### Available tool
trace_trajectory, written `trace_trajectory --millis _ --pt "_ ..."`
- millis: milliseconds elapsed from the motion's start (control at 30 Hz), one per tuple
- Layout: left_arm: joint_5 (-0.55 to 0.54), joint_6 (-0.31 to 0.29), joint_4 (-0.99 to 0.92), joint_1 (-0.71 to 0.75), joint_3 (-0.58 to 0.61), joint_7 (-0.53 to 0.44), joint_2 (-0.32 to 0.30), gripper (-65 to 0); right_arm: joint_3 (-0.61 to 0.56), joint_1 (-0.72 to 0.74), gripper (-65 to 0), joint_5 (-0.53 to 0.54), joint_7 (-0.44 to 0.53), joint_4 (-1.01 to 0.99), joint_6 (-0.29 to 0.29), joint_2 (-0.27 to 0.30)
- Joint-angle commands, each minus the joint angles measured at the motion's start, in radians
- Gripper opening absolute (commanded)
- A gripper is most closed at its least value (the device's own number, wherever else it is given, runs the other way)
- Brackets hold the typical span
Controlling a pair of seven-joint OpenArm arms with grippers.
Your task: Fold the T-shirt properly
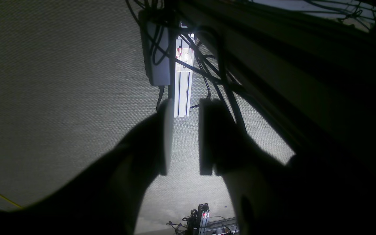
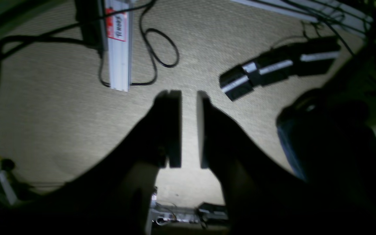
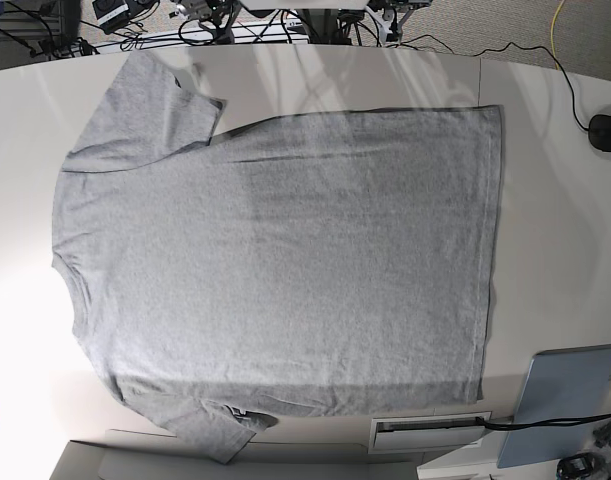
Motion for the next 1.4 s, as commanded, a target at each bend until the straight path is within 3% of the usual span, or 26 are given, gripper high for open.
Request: trace_trajectory --millis 0,233,400,567,700,900,1067,1233,1367 --pt "0.008 -0.006 0.002 0.006 0.001 0.0 0.005 -49.7 0.0 -0.008 -55.9 0.002 -0.004 0.003 -0.012 0.004" --pt "0.008 -0.007 0.013 0.03 0.001 -0.016 0.002 -49.7 0.0 -0.024 -55.9 0.003 0.0 0.003 -0.034 0.026" --pt "0.008 -0.006 0.057 0.087 0.001 -0.132 -0.012 -49.7 0.0 -0.04 -55.9 0.003 0.0 0.003 -0.035 0.036" --pt "0.008 -0.006 0.137 0.161 0.001 -0.128 -0.029 -49.7 0.0 -0.058 -55.9 0.003 0.0 0.005 -0.069 0.036" --pt "0.004 -0.006 0.24 0.223 0.001 -0.012 -0.042 -49.7 0.0 -0.081 -55.9 0.003 -0.001 0.005 -0.161 0.036" --pt "0.004 -0.008 0.51 0.342 0.001 0.224 -0.055 -49.7 0.0 -0.199 -55.9 -0.002 -0.068 0.159 -0.167 0.059" --pt "-0.027 -0.01 0.792 0.496 0.001 0.274 -0.08 -49.7 0.0 -0.355 -55.9 -0.001 -0.151 0.466 -0.164 0.143" --pt "-0.13 -0.076 1.078 0.668 0.001 0.275 -0.162 -49.7 0.0 -0.55 -55.9 0.0 -0.208 0.85 -0.166 0.258" --pt "-0.135 -0.071 1.307 0.8 0.001 0.287 -0.232 -49.7 0.0 -0.71 -55.9 -0.002 -0.266 1.172 -0.206 0.371"
